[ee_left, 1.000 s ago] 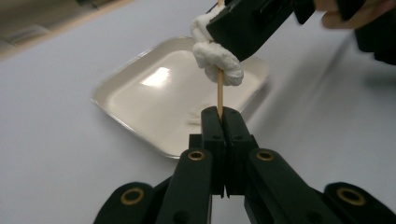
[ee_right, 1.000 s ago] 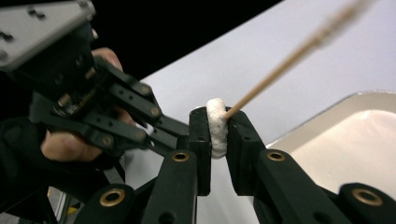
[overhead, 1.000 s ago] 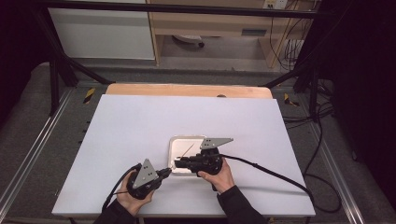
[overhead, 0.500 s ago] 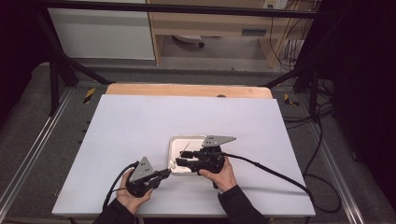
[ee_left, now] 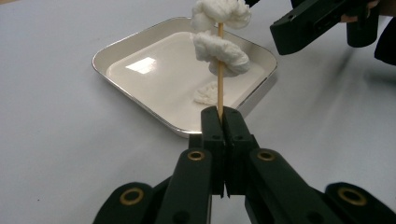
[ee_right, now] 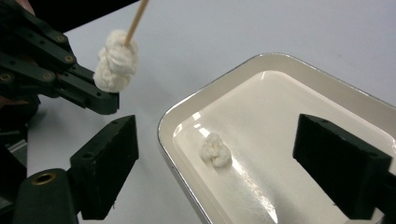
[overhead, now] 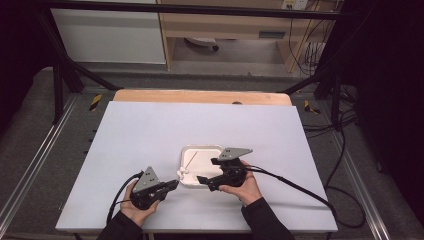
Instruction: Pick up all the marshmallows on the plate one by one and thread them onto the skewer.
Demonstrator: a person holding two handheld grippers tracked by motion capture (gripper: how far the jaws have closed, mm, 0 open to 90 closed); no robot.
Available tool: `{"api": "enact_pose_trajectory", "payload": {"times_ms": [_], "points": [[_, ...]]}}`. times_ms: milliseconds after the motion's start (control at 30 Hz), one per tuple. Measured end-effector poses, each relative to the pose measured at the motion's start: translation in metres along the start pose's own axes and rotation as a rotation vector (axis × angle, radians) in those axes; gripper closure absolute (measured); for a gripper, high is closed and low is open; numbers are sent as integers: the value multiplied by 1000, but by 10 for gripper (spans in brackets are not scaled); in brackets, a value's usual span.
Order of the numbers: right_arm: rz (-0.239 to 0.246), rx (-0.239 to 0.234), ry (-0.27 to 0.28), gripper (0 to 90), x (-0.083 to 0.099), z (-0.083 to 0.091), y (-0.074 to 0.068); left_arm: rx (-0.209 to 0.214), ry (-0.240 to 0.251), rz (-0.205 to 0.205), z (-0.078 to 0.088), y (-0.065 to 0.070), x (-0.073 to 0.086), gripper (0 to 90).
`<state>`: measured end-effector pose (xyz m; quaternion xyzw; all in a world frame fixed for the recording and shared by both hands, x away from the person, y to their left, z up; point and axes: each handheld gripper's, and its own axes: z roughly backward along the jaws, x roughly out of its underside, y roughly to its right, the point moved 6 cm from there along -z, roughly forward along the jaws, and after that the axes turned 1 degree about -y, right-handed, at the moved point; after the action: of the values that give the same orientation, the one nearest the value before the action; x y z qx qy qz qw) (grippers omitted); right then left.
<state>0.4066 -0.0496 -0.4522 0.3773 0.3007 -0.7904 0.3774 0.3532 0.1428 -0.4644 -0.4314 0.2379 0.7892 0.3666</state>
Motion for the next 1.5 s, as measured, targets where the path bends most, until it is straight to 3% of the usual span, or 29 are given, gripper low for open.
{"api": "enact_pose_trajectory", "payload": {"times_ms": [300, 533, 600, 1067, 1233, 1500], "points": [[-28, 48, 5, 109, 1, -12, 9, -16, 1, 30, 5, -8, 2, 890], [-58, 84, -33, 115, 5, -25, 15, -24, 8, 40, 8, -13, 3, 890], [-54, 94, -70, 117, 6, -29, 16, -24, 5, 41, 8, -13, 3, 890], [2, 62, -124, 431, 13, -49, 6, -19, -3, 40, 7, -12, 4, 890], [17, 60, -134, 536, 15, -50, 6, -19, -5, 41, 6, -13, 4, 890], [81, 51, -139, 649, 18, -49, 1, -19, -7, 37, 6, -12, 4, 890]]}}
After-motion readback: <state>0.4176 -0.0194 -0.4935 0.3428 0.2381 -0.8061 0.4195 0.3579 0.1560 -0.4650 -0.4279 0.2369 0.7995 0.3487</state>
